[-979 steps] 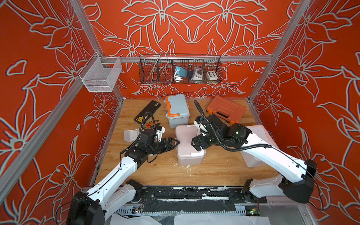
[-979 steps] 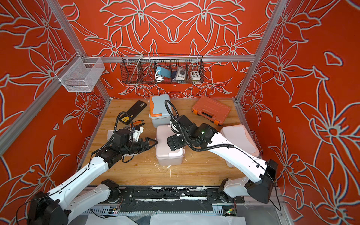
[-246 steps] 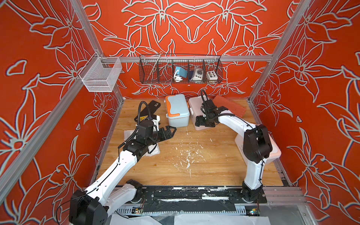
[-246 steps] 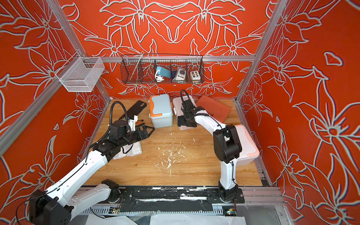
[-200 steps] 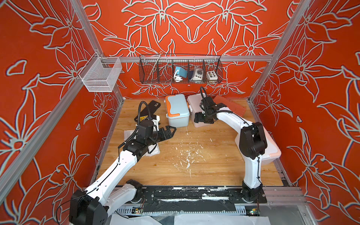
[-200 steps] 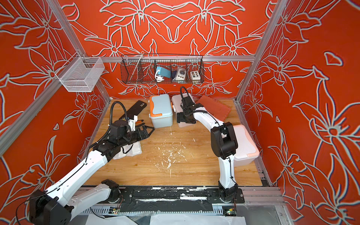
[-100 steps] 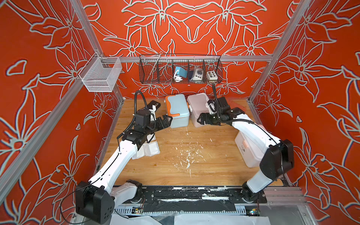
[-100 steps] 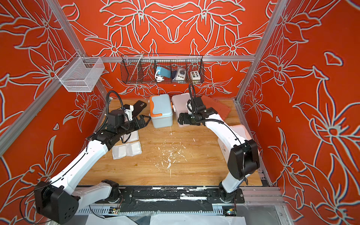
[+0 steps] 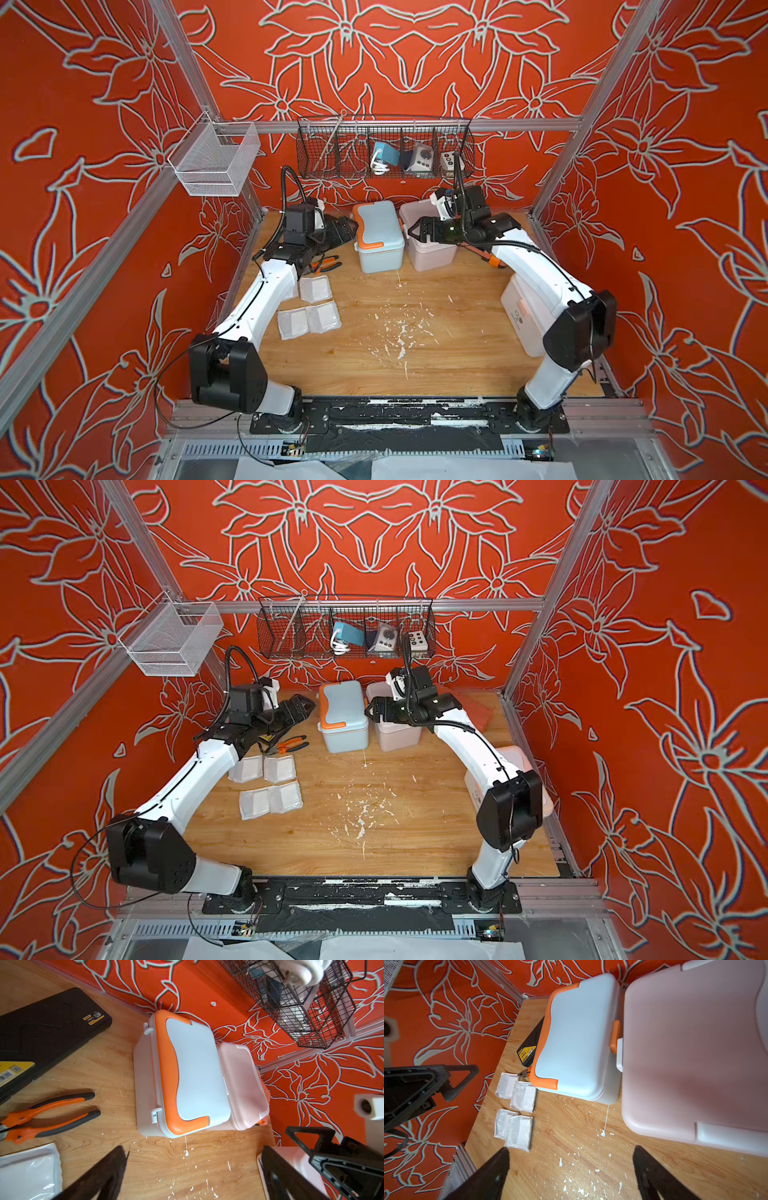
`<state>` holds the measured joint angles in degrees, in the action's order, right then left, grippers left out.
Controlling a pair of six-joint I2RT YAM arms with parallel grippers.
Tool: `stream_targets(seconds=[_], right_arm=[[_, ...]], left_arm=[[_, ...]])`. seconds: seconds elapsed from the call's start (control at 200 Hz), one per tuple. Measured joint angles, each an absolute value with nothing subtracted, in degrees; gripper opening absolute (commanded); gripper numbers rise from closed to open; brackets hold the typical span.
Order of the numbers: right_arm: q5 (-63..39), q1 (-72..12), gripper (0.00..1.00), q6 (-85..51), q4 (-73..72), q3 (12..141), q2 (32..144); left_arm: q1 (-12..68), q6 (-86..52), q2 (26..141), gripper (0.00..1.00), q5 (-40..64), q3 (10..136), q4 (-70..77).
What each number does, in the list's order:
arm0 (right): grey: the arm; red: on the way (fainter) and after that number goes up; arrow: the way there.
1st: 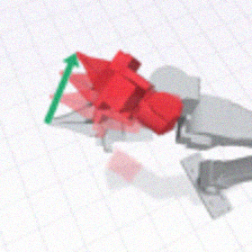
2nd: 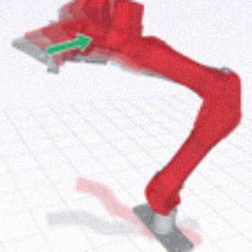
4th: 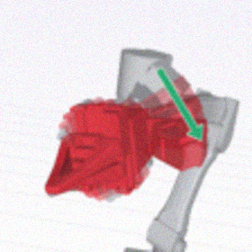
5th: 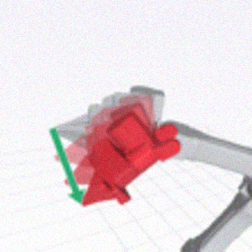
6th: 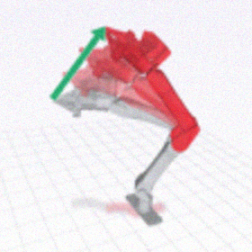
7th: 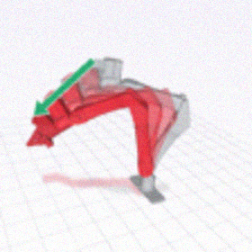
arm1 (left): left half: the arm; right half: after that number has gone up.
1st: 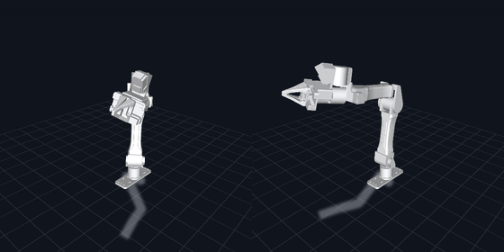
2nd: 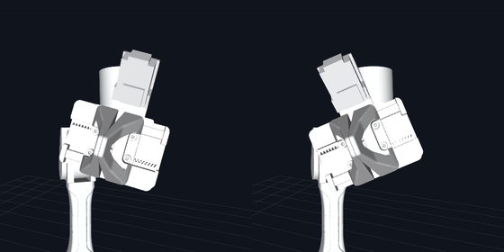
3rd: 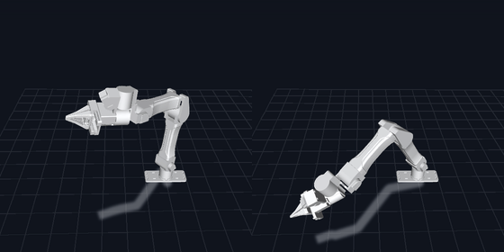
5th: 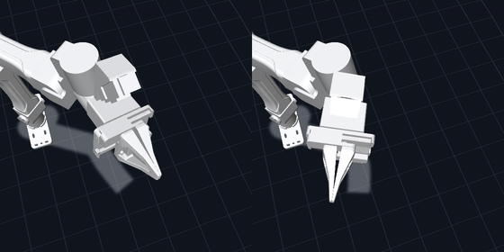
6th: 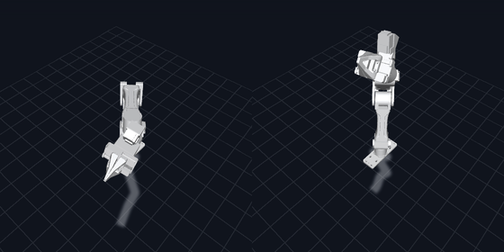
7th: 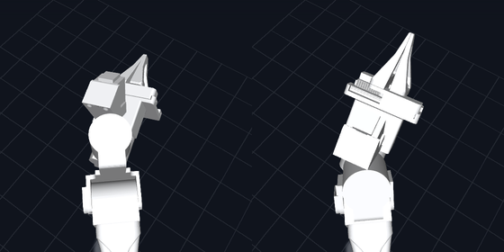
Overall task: Open first aid kits and take out gauze
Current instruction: Move the first aid kit to the center of the board.
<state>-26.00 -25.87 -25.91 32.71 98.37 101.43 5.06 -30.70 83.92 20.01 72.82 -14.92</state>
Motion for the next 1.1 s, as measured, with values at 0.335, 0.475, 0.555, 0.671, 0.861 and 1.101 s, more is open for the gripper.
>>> stream_targets(seconds=[0.335,0.475,0.555,0.671,0.861,1.101], right_arm=[[-27.97,-25.87,0.83,-25.93,36.49,110.37,114.48],[-29.45,-26.35,0.81,-26.11,37.8,114.61,119.13],[-29.61,-26.7,0.81,-26.11,38.3,116.29,121.19],[-29.58,-27.49,0.81,-26.13,39.24,118.34,123.63],[-29.52,-28.91,0.81,-26.26,40.53,122.54,127.87],[-28.91,-30.2,0.79,-26.2,41.98,123.37,129.14]], left_arm=[[4.45,-30.7,97.91,0.98,24.53,78.17,-14.15],[4.45,-30.68,103.09,0.97,26.09,80.68,-13.96],[4.45,-30.7,105.58,0.97,26.94,82.19,-13.65],[4.45,-30.7,107.59,0.97,27.77,83.15,-13.13],[4.47,-31.14,109.62,0.96,30.46,83.53,-10.85],[5.23,-31.57,110.43,0.96,32.08,82.61,-8.05]])
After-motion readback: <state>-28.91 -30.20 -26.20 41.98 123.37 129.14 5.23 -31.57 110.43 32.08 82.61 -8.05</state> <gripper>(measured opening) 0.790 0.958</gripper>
